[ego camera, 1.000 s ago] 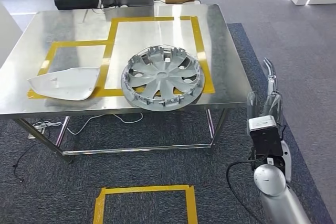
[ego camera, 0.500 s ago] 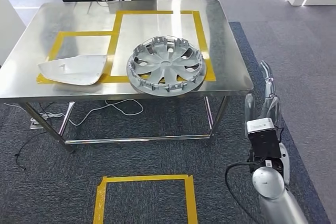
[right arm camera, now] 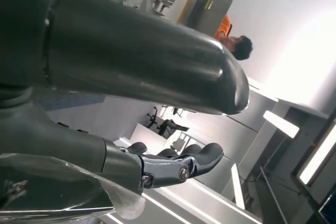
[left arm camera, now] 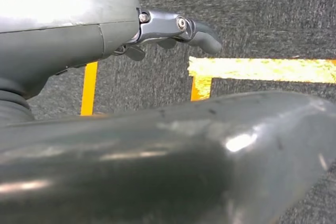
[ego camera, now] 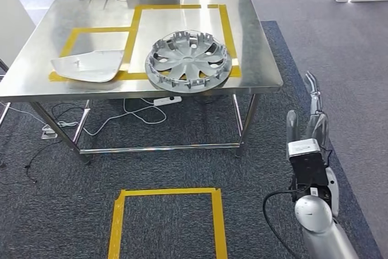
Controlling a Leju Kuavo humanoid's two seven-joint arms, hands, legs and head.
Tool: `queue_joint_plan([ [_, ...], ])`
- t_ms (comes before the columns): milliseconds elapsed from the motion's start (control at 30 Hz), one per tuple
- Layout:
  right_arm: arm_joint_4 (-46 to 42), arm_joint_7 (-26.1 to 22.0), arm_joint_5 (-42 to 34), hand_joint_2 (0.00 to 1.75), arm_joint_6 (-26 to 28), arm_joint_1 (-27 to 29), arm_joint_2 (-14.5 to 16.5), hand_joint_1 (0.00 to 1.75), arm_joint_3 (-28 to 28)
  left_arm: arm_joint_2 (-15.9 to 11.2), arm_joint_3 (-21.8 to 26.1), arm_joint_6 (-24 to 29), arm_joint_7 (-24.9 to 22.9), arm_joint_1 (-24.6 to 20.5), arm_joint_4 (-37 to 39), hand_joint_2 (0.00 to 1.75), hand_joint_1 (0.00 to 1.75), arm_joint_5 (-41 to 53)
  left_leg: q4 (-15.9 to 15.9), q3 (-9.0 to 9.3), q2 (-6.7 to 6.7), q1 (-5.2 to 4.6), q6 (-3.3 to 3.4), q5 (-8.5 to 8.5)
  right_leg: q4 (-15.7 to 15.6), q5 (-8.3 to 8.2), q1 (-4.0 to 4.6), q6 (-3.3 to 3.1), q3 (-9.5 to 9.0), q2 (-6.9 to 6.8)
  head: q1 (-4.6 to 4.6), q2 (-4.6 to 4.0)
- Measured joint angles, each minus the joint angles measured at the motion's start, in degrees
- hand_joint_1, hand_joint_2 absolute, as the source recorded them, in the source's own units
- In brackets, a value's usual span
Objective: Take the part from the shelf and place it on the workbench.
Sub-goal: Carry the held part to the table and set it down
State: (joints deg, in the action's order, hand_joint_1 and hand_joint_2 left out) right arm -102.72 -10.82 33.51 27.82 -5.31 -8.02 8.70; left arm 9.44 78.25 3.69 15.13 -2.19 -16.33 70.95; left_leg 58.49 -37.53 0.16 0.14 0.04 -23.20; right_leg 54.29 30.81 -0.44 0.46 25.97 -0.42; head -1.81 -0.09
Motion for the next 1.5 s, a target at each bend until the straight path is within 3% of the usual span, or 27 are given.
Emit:
queue_joint_plan([
  [100,0.0,0.1,0.1,0.0,0.0,0.0,0.0,0.0,0.0,0.0,0.0,0.0,0.0,0.1,0.0,0.0,0.0,0.0,9.6,-1.96,-0.05,0.21,-0.79,-9.31,0.1,-2.12,-0.04,-0.87,2.26,-0.21,0.26,0.0],
  [133,0.0,0.2,0.1,0.0,0.0,0.1,0.0,0.0,0.0,0.0,0.0,0.0,0.0,0.1,0.0,0.0,0.0,0.0,13.0,-2.24,-0.05,0.25,-0.95,-10.97,0.2,-2.87,-0.02,-0.86,3.11,-0.22,0.28,0.0],
  [167,0.0,0.2,0.1,0.0,0.0,0.1,0.0,0.0,0.0,0.0,0.0,0.0,0.0,0.1,0.0,0.0,0.0,0.0,15.0,-1.89,-0.05,0.27,-1.01,-10.92,0.4,-3.58,-0.01,-0.81,4.04,-0.23,0.28,0.0],
  [200,0.0,0.3,0.1,0.0,0.0,0.2,0.0,0.0,0.1,0.0,0.0,0.0,0.0,0.0,0.0,0.0,0.0,0.0,15.3,-0.83,-0.05,0.27,-0.99,-9.73,0.7,-4.22,0.0,-0.7,5.07,-0.24,0.29,0.0],
  [233,0.0,0.3,0.1,0.0,0.0,0.2,0.0,0.0,0.1,0.0,0.0,0.0,0.0,0.0,0.0,0.0,0.0,0.1,13.6,1.12,-0.05,0.26,-0.86,-8.03,1.0,-4.8,0.0,-0.54,6.17,-0.23,0.29,0.0],
  [267,0.0,0.4,0.1,0.0,-0.1,0.2,0.0,0.0,0.1,0.0,0.0,0.0,0.0,0.0,0.0,0.0,0.0,0.1,10.3,3.87,-0.07,0.25,-0.62,-6.72,1.4,-5.27,-0.01,-0.34,7.11,-0.23,0.29,0.0],
  [333,-0.1,0.4,0.1,0.0,-0.1,0.2,0.0,0.0,0.1,0.0,0.0,0.0,0.0,-0.1,-0.1,0.0,0.0,0.2,1.9,9.47,-0.1,0.12,-0.04,-6.71,2.2,-6.0,0.16,0.22,8.44,-0.26,0.26,0.0],
  [400,-0.1,0.4,0.1,0.0,-0.1,0.3,0.0,0.0,0.1,0.0,0.0,0.0,0.0,-0.1,-0.1,0.0,0.0,0.2,-2.1,11.57,-0.14,-0.12,0.49,-7.76,2.6,-6.88,0.25,0.89,9.17,-0.35,0.21,0.0],
  [467,-0.1,0.4,0.1,0.0,-0.1,0.3,0.0,0.0,0.2,0.1,0.0,0.0,0.0,-0.1,-0.1,0.0,0.0,0.2,-2.4,10.78,0.01,-0.13,1.2,-7.18,2.8,-7.16,0.08,1.56,9.67,-0.28,0.19,0.0],
  [500,-0.1,0.4,0.1,0.0,-0.1,0.4,0.0,0.0,0.2,0.1,0.0,0.0,0.0,-0.1,-0.1,0.0,0.0,0.2,-2.4,10.24,0.14,-0.08,1.66,-6.63,3.6,-6.03,-0.01,1.84,10.22,-0.16,0.12,0.0],
  [600,-0.1,0.5,0.1,0.0,-0.1,0.5,-0.1,0.0,0.1,0.1,0.0,0.0,0.1,-0.1,-0.2,0.0,0.0,0.2,-2.6,8.03,0.35,-0.04,2.55,-4.91,12.3,1.72,-0.16,2.51,13.21,0.15,-0.22,0.0],
  [633,-0.1,0.5,0.1,0.0,-0.1,0.5,-0.1,0.0,0.1,0.1,0.0,0.0,0.3,-0.1,-0.2,0.0,0.0,0.2,-2.5,7.18,0.36,-0.1,2.59,-4.3,16.0,3.33,-0.17,2.65,14.04,0.17,-0.27,0.0],
  [667,-0.1,0.5,0.1,0.0,-0.1,0.6,-0.1,0.0,0.1,0.1,0.0,0.0,0.5,-0.1,-0.2,0.0,0.0,0.2,-2.5,6.32,0.37,-0.16,2.58,-3.68,18.8,3.38,-0.16,2.73,14.39,0.18,-0.27,0.0],
  [733,-0.1,0.5,0.1,0.0,0.0,0.8,-0.1,0.0,0.0,0.1,0.0,0.0,0.8,-0.1,-0.2,0.0,0.0,0.2,-2.3,4.78,0.4,-0.27,2.45,-2.54,18.8,0.21,-0.15,2.57,12.48,0.18,-0.31,0.0],
  [800,-0.2,0.5,0.1,0.0,0.0,0.8,-0.1,0.0,0.0,0.1,0.0,0.0,1.0,-0.1,-0.2,0.0,0.0,0.2,-2.1,3.87,0.39,-0.44,2.18,-1.7,11.3,-2.03,-0.04,1.99,6.55,0.17,-0.36,0.0],
  [867,-0.3,0.4,0.2,0.0,0.0,0.5,-0.1,0.0,0.0,0.2,0.0,0.0,1.1,-0.1,-0.2,0.0,0.0,0.2,-1.9,3.4,0.4,-0.65,1.73,-1.01,3.2,-0.88,0.14,1.42,1.16,0.14,-0.41,0.0],
  [900,-0.3,0.4,0.2,0.0,0.0,0.5,-0.1,0.0,0.0,0.2,0.0,0.0,1.2,-0.1,-0.2,0.0,0.0,0.2,-1.8,3.15,0.42,-0.71,1.43,-0.67,1.2,-0.08,0.24,1.22,0.12,0.14,-0.46,0.0],
  [967,-0.4,0.4,0.3,0.0,-0.1,0.4,-0.1,0.0,0.0,0.1,0.0,0.0,1.2,-0.1,-0.2,0.0,0.0,0.2,-1.6,2.75,0.4,-0.66,0.8,-0.32,0.0,0.04,0.15,0.63,0.39,0.11,-0.54,0.0],
  [1033,-0.4,0.3,0.6,0.0,-0.2,0.4,-0.1,0.0,0.0,0.0,0.0,0.0,1.2,-0.1,-0.2,0.0,0.0,0.2,0.8,1.75,0.21,-0.55,0.13,-2.46,-0.2,-0.57,-0.11,-0.24,0.58,-0.14,-0.39,0.0],
  [1133,-0.4,0.1,1.5,0.0,-0.3,0.4,-0.2,0.0,0.1,0.0,0.0,-0.1,1.2,0.0,-0.2,0.0,0.0,0.2,11.5,-2.1,0.08,-0.16,-0.71,-8.88,-0.1,-1.31,-0.12,-0.77,1.03,-0.81,-0.23,0.0],
  [1167,-0.4,0.1,1.8,0.0,-0.3,0.4,-0.2,0.0,0.1,0.0,0.0,-0.1,1.2,0.0,-0.2,0.0,0.0,0.2,14.3,-2.88,0.09,-0.07,-0.87,-9.72,0.1,-1.43,-0.08,-0.76,1.34,-1.09,-0.24,0.0],
  [1200,-0.4,0.0,1.9,0.0,-0.3,0.4,-0.2,0.0,0.1,0.0,0.0,-0.1,1.2,0.0,-0.2,0.0,0.0,0.2,15.1,-2.79,0.1,-0.01,-0.94,-9.38,0.4,-1.48,-0.07,-0.72,1.58,-1.42,-0.23,0.0],
  [1233,-0.4,0.0,2.1,0.0,-0.3,0.4,-0.2,0.0,0.1,-0.1,0.0,-0.2,1.2,0.0,-0.2,0.0,0.0,0.2,13.6,-1.67,0.19,0.05,-0.95,-7.99,0.6,-1.44,-0.07,-0.65,1.73,-1.82,-0.24,0.0],
  [1300,-0.4,-0.1,2.2,0.0,-0.3,0.4,-0.2,0.0,0.2,-0.1,0.0,-0.3,1.2,0.0,-0.2,0.0,0.0,0.3,6.4,2.32,1.49,-0.03,-0.72,-4.57,1.0,-1.17,0.05,-0.33,1.84,-2.68,-0.23,0.0],
  [1367,-0.4,-0.1,2.4,0.0,-0.3,0.4,-0.3,0.0,0.2,-0.1,0.0,-0.3,1.2,-0.1,-0.2,0.0,0.0,0.3,1.0,4.94,3.04,-0.38,-0.09,-3.15,1.4,-0.93,0.39,0.09,2.01,-3.55,-0.3,0.0],
  [1467,-0.4,-0.1,2.7,0.0,-0.4,0.3,-0.3,0.0,0.3,-0.1,0.0,-0.3,1.3,-0.1,-0.2,0.0,0.0,0.3,-0.5,4.9,2.34,-0.42,1.09,-3.41,1.6,-0.71,0.65,0.73,2.31,-4.66,-0.49,0.0],
  [1500,-0.4,-0.1,2.9,0.0,-0.4,0.3,-0.3,0.0,0.3,0.0,0.0,-0.3,1.3,-0.1,-0.2,0.0,0.0,0.3,-0.7,4.81,1.82,-0.29,1.46,-3.34,2.0,-0.21,0.56,1.04,2.62,-4.06,-0.53,0.0],
])
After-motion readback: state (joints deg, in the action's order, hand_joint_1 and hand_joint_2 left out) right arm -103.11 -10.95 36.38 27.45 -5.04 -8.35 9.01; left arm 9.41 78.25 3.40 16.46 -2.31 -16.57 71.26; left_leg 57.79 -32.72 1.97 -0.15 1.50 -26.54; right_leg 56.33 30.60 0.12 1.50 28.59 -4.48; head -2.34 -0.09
